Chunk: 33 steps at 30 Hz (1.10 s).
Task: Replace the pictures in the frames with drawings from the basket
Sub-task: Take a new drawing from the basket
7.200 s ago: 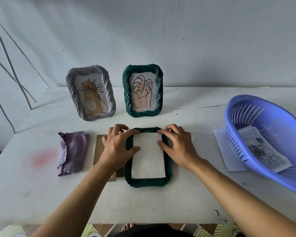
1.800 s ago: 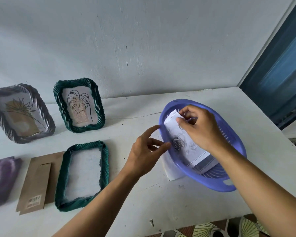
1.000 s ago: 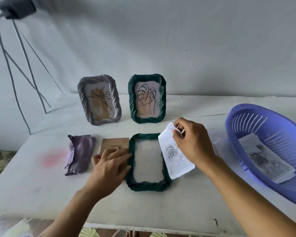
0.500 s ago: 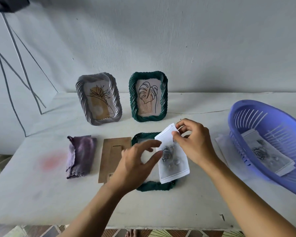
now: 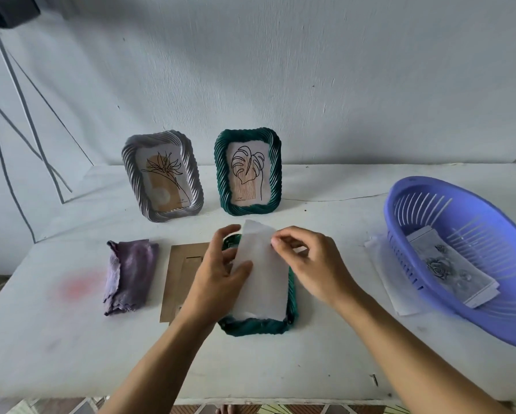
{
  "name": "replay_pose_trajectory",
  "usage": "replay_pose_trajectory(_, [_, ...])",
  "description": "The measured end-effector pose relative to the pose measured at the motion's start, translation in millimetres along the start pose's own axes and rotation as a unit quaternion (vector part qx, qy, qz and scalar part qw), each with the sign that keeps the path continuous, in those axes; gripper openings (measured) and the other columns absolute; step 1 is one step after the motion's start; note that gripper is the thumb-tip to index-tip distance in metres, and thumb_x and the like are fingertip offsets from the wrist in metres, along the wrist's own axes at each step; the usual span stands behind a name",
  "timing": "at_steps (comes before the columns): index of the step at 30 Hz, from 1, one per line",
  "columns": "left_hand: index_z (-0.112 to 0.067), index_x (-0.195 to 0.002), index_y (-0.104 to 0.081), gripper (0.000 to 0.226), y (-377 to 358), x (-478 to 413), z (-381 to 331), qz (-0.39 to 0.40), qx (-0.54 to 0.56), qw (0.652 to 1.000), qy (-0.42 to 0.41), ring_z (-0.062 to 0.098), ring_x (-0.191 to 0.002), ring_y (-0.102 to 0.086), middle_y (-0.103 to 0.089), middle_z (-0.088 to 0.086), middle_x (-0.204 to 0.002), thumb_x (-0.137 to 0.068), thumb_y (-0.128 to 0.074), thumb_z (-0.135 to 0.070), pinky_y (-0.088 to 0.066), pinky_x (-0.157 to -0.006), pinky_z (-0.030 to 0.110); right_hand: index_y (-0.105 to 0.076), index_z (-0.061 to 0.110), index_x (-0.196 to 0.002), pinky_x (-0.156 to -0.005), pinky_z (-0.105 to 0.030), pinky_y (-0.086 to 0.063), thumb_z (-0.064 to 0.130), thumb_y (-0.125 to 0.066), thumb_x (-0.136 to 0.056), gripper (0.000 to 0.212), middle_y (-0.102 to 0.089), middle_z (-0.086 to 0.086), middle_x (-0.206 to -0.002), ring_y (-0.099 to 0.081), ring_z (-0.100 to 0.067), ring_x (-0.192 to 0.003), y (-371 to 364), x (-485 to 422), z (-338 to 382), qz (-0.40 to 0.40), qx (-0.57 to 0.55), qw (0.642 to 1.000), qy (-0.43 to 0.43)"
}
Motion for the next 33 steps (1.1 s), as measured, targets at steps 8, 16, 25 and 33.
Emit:
replay_pose_trajectory(8, [-0.039,-0.128,-0.056,0.048,6,2,28,-0.034,-0.264,0.960,-0.089,0.009,-0.089,-0.063,-0.059,-0.007,-0.119,-0.090,-0.068,-0.012,-0.056,-0.077,0.029,-0.068,0.021,-0.125,-0.111,-0.039,-0.039,0.046,-0.058,-0.094,0.041,-0.061,0.009,-0.136,-0.045,-0.011,-0.136,-41,16,-49,0.078,0.206,0.971,0.089])
replay_pose_trajectory(16, [-0.038,-0.134,-0.060,0.047,7,4,32,-0.038,-0.504,0.851,-0.141,0.024,-0.131,-0.034,-0.035,0.001,-0.148,-0.088,-0.070,-0.044,-0.025,-0.089,0.041,-0.066,0.023,-0.126,-0.111,-0.038,-0.035,0.050,-0.045,-0.096,0.045,-0.054,0.009,-0.144,-0.036,-0.014,-0.142,-45,20,-54,0.075,0.255,0.956,0.123])
replay_pose_trajectory(25, [-0.046,-0.146,-0.042,0.052,10,2,50,0.002,-0.562,0.811,-0.159,0.016,-0.141,-0.025,-0.028,-0.019,-0.161,-0.099,-0.028,-0.061,-0.025,-0.092,0.046,-0.066,0.021,-0.124,-0.111,-0.038,-0.036,0.050,-0.055,-0.096,0.042,-0.053,0.006,-0.145,-0.038,-0.012,-0.141,-39,16,-63,0.049,0.245,0.959,0.133])
replay_pose_trajectory(33, [-0.044,-0.147,-0.042,0.050,9,0,57,0.002,-0.554,0.817,-0.161,0.018,-0.141,-0.025,-0.027,-0.016,-0.162,-0.101,-0.031,-0.058,-0.028,-0.095,0.052,-0.066,0.021,-0.126,-0.113,-0.038,-0.034,0.053,-0.058,-0.093,0.047,-0.050,0.008,-0.147,-0.036,-0.010,-0.142,-37,15,-64,0.048,0.224,0.963,0.142])
Point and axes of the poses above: each hand's wrist, its own x-axis away from the middle knuckle, its own y-axis out of the back of the hand, z = x × y, the point moved 9 cm from there along -x, towards the middle knuckle
